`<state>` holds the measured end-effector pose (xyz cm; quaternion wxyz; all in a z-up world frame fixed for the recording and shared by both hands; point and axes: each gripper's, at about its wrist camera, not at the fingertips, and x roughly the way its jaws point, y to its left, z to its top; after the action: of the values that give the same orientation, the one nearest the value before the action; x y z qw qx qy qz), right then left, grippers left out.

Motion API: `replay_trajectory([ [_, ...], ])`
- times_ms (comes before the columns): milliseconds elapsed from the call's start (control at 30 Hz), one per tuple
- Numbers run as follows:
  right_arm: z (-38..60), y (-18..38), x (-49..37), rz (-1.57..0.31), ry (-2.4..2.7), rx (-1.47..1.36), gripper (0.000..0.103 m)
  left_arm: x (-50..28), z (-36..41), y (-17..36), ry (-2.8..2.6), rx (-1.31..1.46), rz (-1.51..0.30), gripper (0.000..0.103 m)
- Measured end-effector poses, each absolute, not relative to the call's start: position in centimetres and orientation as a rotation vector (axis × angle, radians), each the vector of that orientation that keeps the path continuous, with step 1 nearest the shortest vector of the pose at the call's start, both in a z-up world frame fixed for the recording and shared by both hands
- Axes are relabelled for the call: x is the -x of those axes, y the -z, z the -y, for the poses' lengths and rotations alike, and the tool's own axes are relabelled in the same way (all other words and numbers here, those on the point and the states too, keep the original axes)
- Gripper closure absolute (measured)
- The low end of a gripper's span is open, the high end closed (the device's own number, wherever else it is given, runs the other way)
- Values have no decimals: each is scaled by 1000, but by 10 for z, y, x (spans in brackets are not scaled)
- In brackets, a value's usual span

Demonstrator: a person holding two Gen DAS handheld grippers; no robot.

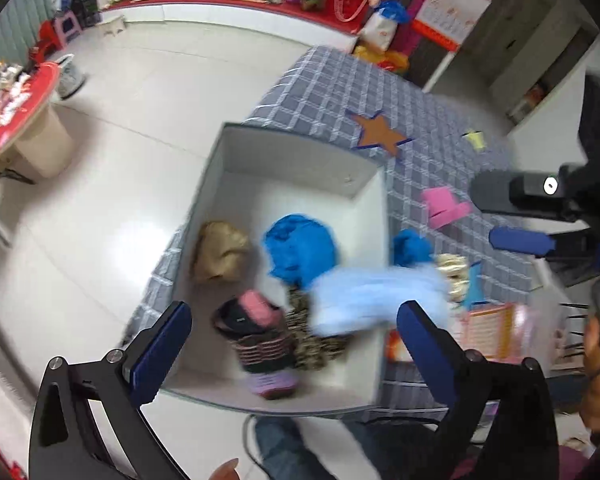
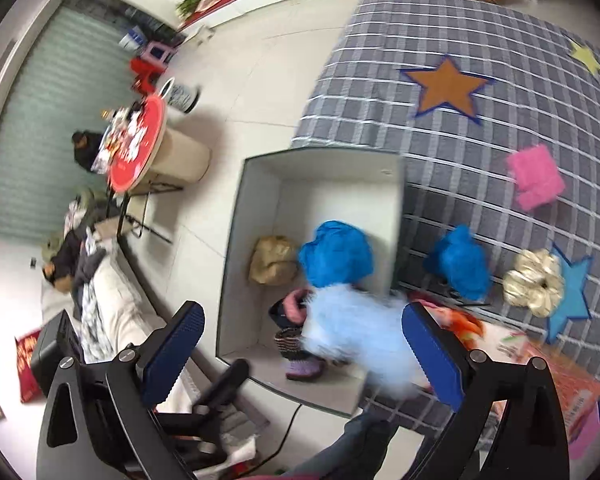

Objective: Organize soft objects
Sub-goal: 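Move both tools back to the remaining items on the mat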

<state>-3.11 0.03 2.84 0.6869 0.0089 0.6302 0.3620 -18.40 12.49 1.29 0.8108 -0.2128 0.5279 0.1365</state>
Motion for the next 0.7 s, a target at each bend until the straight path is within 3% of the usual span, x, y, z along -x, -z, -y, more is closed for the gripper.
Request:
replay_trajectory([
  [267, 115, -42, -23, -1432, -569, -66, 3, 133, -87, -20, -164, 346, -1162, 0],
  [467, 186, -18, -58, -1499, -379, -33, 3, 93, -44, -14, -87, 250, -1210, 0],
  [700, 188, 18, -94, -1548, -366, -26, 3, 61, -10, -1, -83, 206, -1263, 0],
])
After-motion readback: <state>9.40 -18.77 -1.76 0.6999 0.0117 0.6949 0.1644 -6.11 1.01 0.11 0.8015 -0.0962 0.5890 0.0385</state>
